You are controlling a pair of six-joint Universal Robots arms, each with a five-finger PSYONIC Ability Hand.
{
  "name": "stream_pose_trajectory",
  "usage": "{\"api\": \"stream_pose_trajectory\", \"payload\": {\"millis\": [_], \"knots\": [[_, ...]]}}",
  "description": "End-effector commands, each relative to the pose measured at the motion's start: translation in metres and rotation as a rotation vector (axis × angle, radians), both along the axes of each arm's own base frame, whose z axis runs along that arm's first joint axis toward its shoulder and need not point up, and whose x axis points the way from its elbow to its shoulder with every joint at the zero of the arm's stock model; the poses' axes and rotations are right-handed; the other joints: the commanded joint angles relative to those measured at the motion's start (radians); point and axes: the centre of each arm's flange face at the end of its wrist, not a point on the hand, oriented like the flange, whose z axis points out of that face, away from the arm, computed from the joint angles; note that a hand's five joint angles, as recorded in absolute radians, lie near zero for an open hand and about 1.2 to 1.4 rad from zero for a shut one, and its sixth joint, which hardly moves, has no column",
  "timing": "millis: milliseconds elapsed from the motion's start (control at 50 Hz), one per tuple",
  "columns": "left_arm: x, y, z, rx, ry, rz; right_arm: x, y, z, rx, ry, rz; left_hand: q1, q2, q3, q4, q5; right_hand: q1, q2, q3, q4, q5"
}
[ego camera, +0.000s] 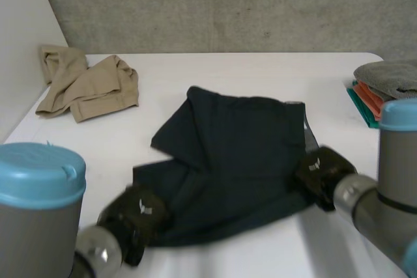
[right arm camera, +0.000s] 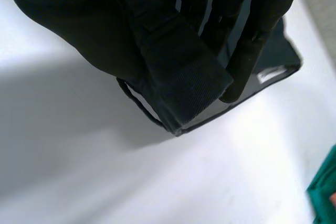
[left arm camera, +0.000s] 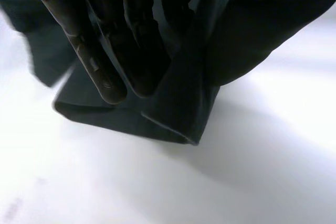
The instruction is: Fold the laundry.
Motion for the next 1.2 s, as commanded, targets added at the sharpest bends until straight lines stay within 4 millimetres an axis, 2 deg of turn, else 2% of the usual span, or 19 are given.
{"api": "stream_pose_trajectory", "payload": {"millis": [20, 120, 200, 260, 280, 300, 340, 360, 440, 600, 660, 680, 720, 740, 820, 880, 980, 1040, 1200], "knots": [[0.007, 0.043, 0.009, 0.101, -0.092, -0.104, -0.028, 0.053, 0.004, 0.104, 0.19, 0.068, 0.255, 0.197, 0.202, 0.195, 0.21, 0.268, 0.225, 0.206, 0.197, 0.196], [0.002, 0.041, 0.015, 0.067, -0.071, -0.125, -0.029, 0.055, 0.007, 0.09, 0.184, 0.069, 0.255, 0.197, 0.202, 0.195, 0.21, 0.268, 0.225, 0.206, 0.197, 0.196], [-0.023, 0.003, 0.02, -0.04, 0.029, -0.083, -0.025, 0.028, 0.015, -0.023, 0.133, 0.024, 0.255, 0.197, 0.202, 0.195, 0.21, 0.268, 0.225, 0.206, 0.197, 0.196], [-0.047, -0.044, 0.025, -0.184, 0.151, -0.034, -0.02, 0.004, 0.015, -0.108, 0.087, -0.011, 0.255, 0.197, 0.202, 0.195, 0.21, 0.268, 0.225, 0.206, 0.197, 0.196], [-0.058, -0.073, 0.028, -0.265, 0.215, -0.001, -0.016, -0.013, 0.01, -0.149, 0.061, -0.034, 0.255, 0.197, 0.202, 0.195, 0.21, 0.268, 0.225, 0.206, 0.197, 0.196], [-0.063, -0.087, 0.028, -0.305, 0.245, 0.013, -0.013, -0.022, 0.009, -0.174, 0.044, -0.047, 0.255, 0.197, 0.202, 0.195, 0.21, 0.268, 0.225, 0.206, 0.197, 0.196], [-0.073, -0.113, 0.026, -0.378, 0.296, 0.035, -0.009, -0.037, 0.007, -0.219, 0.015, -0.071, 0.255, 0.197, 0.202, 0.195, 0.21, 0.268, 0.225, 0.206, 0.197, 0.196], [-0.082, -0.136, 0.019, -0.438, 0.328, 0.049, -0.005, -0.05, 0.006, -0.261, -0.014, -0.092, 0.255, 0.197, 0.202, 0.195, 0.21, 0.268, 0.225, 0.206, 0.197, 0.196], [-0.099, -0.182, 0.008, -0.594, 0.362, 0.05, 0.006, -0.079, 0.009, -0.383, -0.069, -0.125, 0.255, 0.197, 0.202, 0.195, 0.21, 0.268, 0.225, 0.206, 0.197, 0.196], [-0.125, -0.226, -0.022, -0.781, 0.391, 0.036, 0.027, -0.135, -0.008, -0.576, -0.154, -0.134, 0.255, 0.197, 0.202, 0.195, 0.21, 0.268, 0.225, 0.206, 0.197, 0.196], [-0.128, -0.229, -0.027, -0.804, 0.413, 0.027, 0.032, -0.146, -0.013, -0.609, -0.166, -0.133, 0.255, 0.197, 0.202, 0.195, 0.21, 0.194, 0.15, 0.131, 0.122, 0.121], [-0.13, -0.229, -0.029, -0.812, 0.425, 0.011, 0.034, -0.151, -0.015, -0.624, -0.179, -0.136, -0.143, -0.201, -0.196, -0.203, -0.187, -0.374, -0.417, -0.436, -0.445, -0.446], [-0.132, -0.227, -0.031, -0.81, 0.433, -0.012, 0.035, -0.155, -0.018, -0.631, -0.181, -0.142, -0.889, -0.947, -0.942, -0.949, -0.933, -0.876, -0.92, -0.939, -0.948, -0.948], [-0.133, -0.226, -0.032, -0.807, 0.435, -0.024, 0.036, -0.157, -0.019, -0.631, -0.182, -0.142, -0.967, -1.025, -1.02, -1.027, -1.011, -0.953, -0.997, -1.016, -1.025, -1.026], [-0.134, -0.213, -0.035, -0.788, 0.44, -0.06, 0.034, -0.157, -0.018, -0.621, -0.2, -0.156, -0.967, -1.025, -1.02, -1.027, -1.011, -0.953, -0.997, -1.016, -1.025, -1.026], [-0.132, -0.205, -0.019, -0.802, 0.455, -0.061, 0.029, -0.152, -0.017, -0.587, -0.222, -0.173, -0.967, -1.025, -1.02, -1.027, -1.011, -0.953, -0.997, -1.016, -1.025, -1.026], [-0.121, -0.193, -0.015, -0.769, 0.454, -0.051, 0.001, -0.131, 0.01, -0.461, -0.298, -0.254, -0.967, -1.025, -1.02, -1.027, -1.011, -0.953, -0.997, -1.016, -1.025, -1.026], [-0.112, -0.182, -0.006, -0.747, 0.459, -0.041, -0.01, -0.117, 0.015, -0.36, -0.332, -0.267, -0.967, -1.025, -1.02, -1.027, -1.011, -0.953, -0.997, -1.016, -1.025, -1.026], [-0.09, -0.155, 0.003, -0.652, 0.532, 0.0, -0.039, -0.089, -0.004, -0.065, -0.384, -0.268, -0.967, -1.025, -1.02, -1.027, -1.011, -0.832, -0.875, -0.894, -0.903, -0.904]]}}
